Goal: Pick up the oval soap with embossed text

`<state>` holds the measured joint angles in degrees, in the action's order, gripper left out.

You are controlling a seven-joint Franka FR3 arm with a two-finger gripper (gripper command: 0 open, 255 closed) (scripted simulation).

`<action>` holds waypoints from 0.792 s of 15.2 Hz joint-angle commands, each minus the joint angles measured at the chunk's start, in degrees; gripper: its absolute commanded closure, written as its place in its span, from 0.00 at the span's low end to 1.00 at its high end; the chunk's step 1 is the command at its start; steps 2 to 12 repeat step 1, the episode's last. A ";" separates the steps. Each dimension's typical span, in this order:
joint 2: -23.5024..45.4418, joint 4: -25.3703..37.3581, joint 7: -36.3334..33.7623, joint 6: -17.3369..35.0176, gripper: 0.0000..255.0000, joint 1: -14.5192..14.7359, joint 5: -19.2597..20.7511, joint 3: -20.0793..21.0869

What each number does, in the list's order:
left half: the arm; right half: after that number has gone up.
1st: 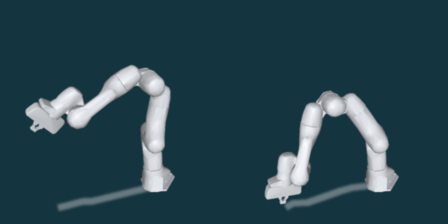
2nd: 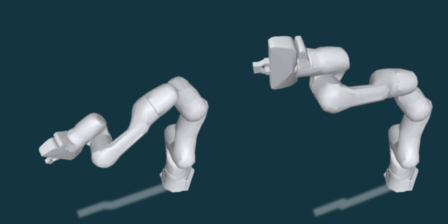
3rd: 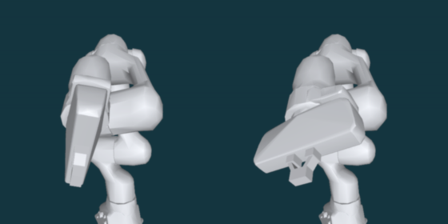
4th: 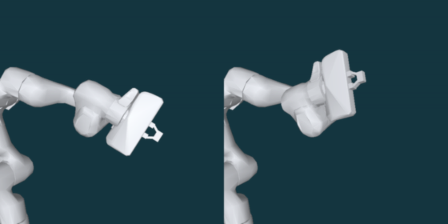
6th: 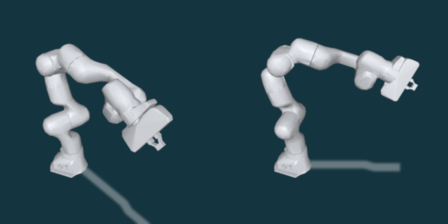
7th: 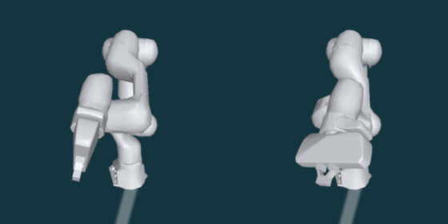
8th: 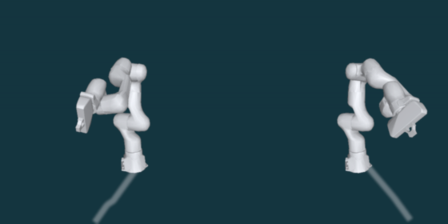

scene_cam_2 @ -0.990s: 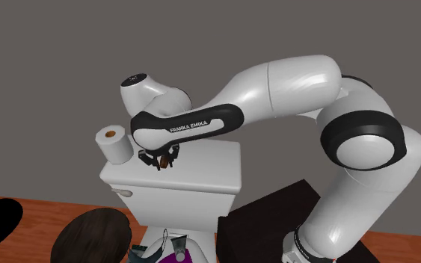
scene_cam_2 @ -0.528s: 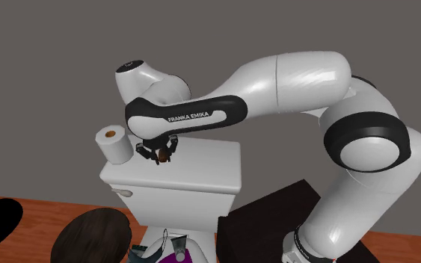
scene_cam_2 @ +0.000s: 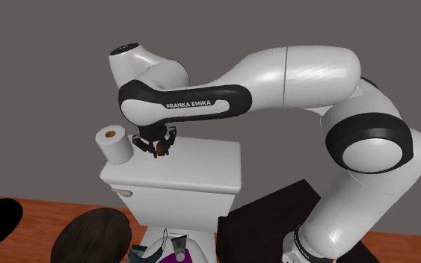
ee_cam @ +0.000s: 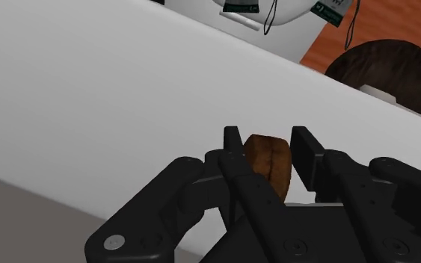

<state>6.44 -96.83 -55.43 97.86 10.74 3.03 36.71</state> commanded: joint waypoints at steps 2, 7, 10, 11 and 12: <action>0.04 0.44 0.01 -0.44 1.00 0.00 0.01 0.00; 0.04 0.44 0.01 -0.44 1.00 0.00 0.01 0.00; 0.04 0.44 0.01 -0.44 1.00 0.00 0.01 0.00; 0.04 0.44 0.01 -0.44 1.00 0.00 0.01 0.00; 0.04 0.44 0.01 -0.44 1.00 0.00 0.01 0.00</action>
